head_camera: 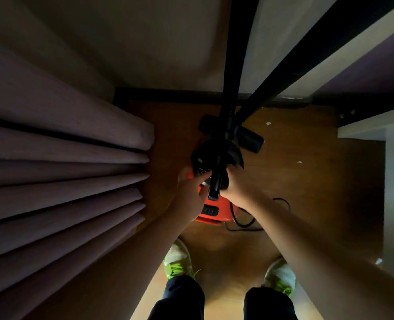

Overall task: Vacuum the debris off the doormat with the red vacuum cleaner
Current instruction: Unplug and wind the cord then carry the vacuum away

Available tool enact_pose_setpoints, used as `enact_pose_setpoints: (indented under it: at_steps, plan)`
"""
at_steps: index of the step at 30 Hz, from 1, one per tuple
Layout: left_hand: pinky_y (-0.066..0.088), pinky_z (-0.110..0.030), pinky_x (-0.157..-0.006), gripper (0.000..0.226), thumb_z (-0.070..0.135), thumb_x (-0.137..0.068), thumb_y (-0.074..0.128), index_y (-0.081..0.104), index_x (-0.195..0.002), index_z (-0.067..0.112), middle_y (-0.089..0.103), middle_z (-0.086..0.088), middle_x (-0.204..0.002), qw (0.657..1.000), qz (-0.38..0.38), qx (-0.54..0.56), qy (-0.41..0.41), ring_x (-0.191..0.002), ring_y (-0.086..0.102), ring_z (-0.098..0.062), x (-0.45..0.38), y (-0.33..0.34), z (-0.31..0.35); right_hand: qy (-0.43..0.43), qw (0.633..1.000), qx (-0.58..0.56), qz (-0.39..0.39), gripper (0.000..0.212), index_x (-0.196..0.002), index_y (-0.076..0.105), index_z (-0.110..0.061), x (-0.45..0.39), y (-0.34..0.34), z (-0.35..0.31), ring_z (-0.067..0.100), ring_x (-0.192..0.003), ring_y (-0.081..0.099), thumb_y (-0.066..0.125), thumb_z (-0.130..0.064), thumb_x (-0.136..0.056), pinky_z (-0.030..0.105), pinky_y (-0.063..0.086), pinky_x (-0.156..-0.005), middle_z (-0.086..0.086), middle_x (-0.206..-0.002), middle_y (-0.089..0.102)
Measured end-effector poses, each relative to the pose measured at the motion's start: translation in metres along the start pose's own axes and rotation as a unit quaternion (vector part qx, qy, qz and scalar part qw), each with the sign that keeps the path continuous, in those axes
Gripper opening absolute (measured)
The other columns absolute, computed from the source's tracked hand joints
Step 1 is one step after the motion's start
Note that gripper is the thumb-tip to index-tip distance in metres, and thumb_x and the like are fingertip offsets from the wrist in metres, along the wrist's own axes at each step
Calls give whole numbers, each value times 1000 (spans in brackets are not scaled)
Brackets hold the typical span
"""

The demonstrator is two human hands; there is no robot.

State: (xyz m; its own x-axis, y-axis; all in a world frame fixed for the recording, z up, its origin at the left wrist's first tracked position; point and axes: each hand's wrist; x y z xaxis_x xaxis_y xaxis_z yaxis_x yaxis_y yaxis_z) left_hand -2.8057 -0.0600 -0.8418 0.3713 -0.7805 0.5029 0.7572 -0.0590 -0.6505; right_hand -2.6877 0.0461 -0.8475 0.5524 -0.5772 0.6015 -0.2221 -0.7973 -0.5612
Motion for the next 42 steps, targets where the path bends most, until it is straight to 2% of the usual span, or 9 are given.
enact_pose_setpoints:
  at_steps: [3,7,10,15,18,24,29,34,42]
  plan:
    - [41,-2,-77,46,8,-99,53,52,-141,25,48,3,-134,997,-20,73,-10,-90,54,1,-2,3,-1,57,986,-134,-86,27,-111,55,-23,0,-11,6,11,-70,57,65,-32,-87,24,44,-61,-1,-85,62]
    - [52,-22,-85,60,-12,-94,43,51,-140,27,60,4,-126,993,-33,110,-17,-94,65,-14,-2,2,-1,158,900,-395,-92,53,-127,55,-24,-4,-2,0,19,-119,53,58,-49,-80,39,35,-110,6,-135,56]
    - [54,-40,-94,61,-17,-90,42,56,-138,19,67,-1,-121,991,-39,126,-21,-100,66,-14,-7,-3,-5,182,847,-498,-31,74,-148,37,-22,-6,5,-15,12,-132,39,38,-70,-91,31,25,-112,-8,-142,44]
    - [48,-14,-83,41,-13,-93,40,63,-122,6,69,-3,-99,987,20,155,-46,-90,66,-17,-14,-29,10,135,951,-277,23,60,-142,47,-15,-4,11,-24,21,-119,57,29,-54,-101,24,40,-84,4,-129,61]
    - [53,-33,-81,36,-9,-90,44,66,-108,14,67,6,-90,980,91,172,-35,-82,67,-17,-22,-48,28,140,962,-233,-6,60,-138,48,-12,-4,4,-25,16,-87,60,22,-52,-103,22,40,-62,6,-111,65]
    - [41,-10,-96,50,6,-94,60,45,-141,17,56,4,-132,965,30,232,123,-117,53,-2,-34,-82,117,127,967,-218,31,34,-101,53,-25,-4,10,-24,4,-64,49,24,-42,-105,12,35,-49,-8,-78,53]
    - [29,-14,-104,90,28,-85,77,20,-155,29,36,3,-155,965,-41,178,189,-140,36,-12,-68,-80,180,143,955,-255,47,43,-131,53,-11,8,14,-25,18,-96,62,29,-38,-106,14,37,-65,5,-113,64]
    - [38,-9,-63,39,29,-97,62,46,-129,13,56,10,-94,968,6,104,229,-80,55,-1,-89,-79,203,152,950,-253,105,48,-124,56,-20,20,19,-16,13,-76,67,24,-50,-103,27,56,-66,-9,-83,64]
    - [49,-19,-75,42,34,-98,60,47,-131,12,66,-4,-108,969,54,65,233,-99,63,-16,-54,-85,201,172,965,-155,120,58,-104,60,-19,68,-7,1,20,-69,71,16,-57,-99,35,50,-56,5,-69,67]
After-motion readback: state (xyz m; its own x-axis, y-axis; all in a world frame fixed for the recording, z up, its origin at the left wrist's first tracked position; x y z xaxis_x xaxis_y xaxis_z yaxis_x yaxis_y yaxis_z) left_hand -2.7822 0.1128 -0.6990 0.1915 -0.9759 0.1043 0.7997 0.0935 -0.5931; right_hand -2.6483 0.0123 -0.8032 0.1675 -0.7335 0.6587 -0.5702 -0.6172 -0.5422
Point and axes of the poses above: each hand's wrist, its own x-axis away from the middle knuckle, its own y-axis out of the palm, z = x × y
